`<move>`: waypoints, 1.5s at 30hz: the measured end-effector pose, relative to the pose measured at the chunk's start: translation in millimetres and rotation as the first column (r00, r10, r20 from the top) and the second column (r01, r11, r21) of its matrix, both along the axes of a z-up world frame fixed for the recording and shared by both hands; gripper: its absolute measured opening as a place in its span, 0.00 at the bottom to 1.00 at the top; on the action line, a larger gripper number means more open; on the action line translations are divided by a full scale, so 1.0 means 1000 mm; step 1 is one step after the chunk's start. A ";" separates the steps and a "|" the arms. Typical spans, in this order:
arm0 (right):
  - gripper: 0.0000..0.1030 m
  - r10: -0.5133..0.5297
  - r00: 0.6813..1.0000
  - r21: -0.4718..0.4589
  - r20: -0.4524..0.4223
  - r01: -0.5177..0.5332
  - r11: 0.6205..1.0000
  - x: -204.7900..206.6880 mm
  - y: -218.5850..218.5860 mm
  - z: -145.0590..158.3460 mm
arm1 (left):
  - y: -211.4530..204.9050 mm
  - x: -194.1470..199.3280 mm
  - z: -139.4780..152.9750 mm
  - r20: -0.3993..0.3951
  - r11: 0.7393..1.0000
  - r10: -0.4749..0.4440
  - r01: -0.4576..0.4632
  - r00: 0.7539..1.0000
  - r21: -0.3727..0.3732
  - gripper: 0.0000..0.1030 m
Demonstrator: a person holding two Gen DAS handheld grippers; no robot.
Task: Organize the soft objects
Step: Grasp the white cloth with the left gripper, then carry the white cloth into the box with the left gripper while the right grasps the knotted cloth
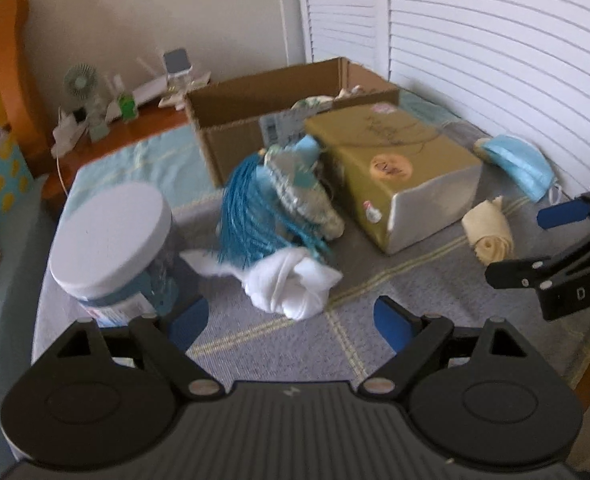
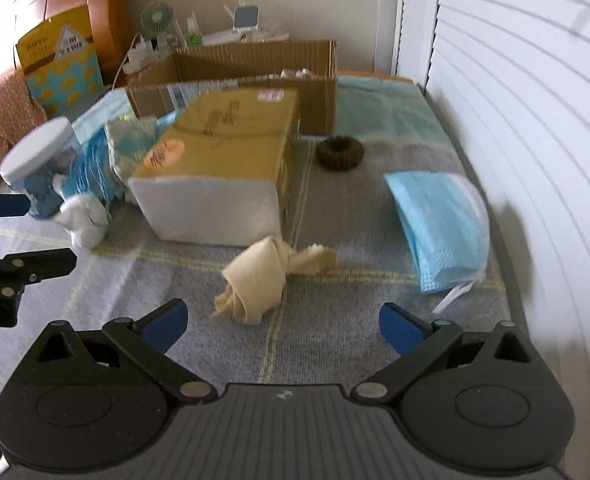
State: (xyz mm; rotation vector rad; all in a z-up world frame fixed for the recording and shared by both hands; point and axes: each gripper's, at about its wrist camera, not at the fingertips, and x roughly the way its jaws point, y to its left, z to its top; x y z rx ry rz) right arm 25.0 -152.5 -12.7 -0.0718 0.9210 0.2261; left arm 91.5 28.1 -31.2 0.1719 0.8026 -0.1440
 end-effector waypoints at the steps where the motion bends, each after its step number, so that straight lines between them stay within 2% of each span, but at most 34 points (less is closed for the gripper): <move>1: 1.00 0.004 1.000 -0.006 0.003 -0.004 1.000 -0.001 0.001 -0.002 | 0.002 0.002 -0.003 -0.008 1.000 0.010 -0.010 1.000 -0.006 0.87; 7: 1.00 0.061 0.997 -0.098 0.039 -0.057 0.994 -0.003 0.012 -0.012 | 0.008 0.011 -0.014 -0.021 0.999 0.028 -0.029 0.999 -0.034 0.83; 14: 1.00 0.060 0.996 -0.071 0.069 -0.055 0.996 -0.004 0.008 -0.013 | 0.015 0.020 -0.024 -0.024 0.995 0.053 -0.054 0.998 -0.078 0.74; 19: 1.00 0.046 0.994 -0.065 0.095 -0.040 0.997 -0.005 0.010 -0.015 | 0.016 0.023 -0.024 -0.012 0.992 0.048 -0.049 0.999 -0.116 0.60; 21: 1.00 0.045 0.993 -0.063 0.105 -0.038 0.997 -0.007 0.009 -0.016 | 0.015 0.024 -0.023 -0.008 0.992 0.049 -0.050 0.999 -0.120 0.57; 27: 1.00 0.037 0.992 -0.058 0.123 -0.030 0.998 -0.007 0.009 -0.017 | 0.015 0.026 -0.022 -0.003 0.990 0.056 -0.055 0.998 -0.133 0.57; 30: 1.00 0.029 0.991 -0.058 0.129 -0.021 0.998 -0.007 0.010 -0.017 | 0.017 0.026 -0.021 -0.003 0.988 0.059 -0.059 0.998 -0.144 0.51; 33: 1.00 0.025 0.991 -0.061 0.129 -0.018 0.998 -0.006 0.012 -0.017 | 0.018 0.025 -0.019 -0.004 0.987 0.056 -0.056 0.998 -0.153 0.50; 38: 0.99 0.066 0.991 -0.075 0.114 -0.057 0.996 0.001 0.019 -0.015 | 0.020 0.019 -0.014 -0.003 0.989 0.046 -0.046 0.999 -0.141 0.50; 40: 0.95 0.086 0.990 -0.077 0.116 -0.077 0.994 0.003 0.024 -0.014 | 0.021 0.017 -0.012 -0.003 0.989 0.046 -0.046 0.999 -0.141 0.50; 45: 0.75 0.107 0.987 -0.094 0.117 -0.096 0.991 0.003 0.034 -0.009 | 0.024 0.011 -0.007 -0.010 0.990 0.028 -0.030 1.000 -0.138 0.50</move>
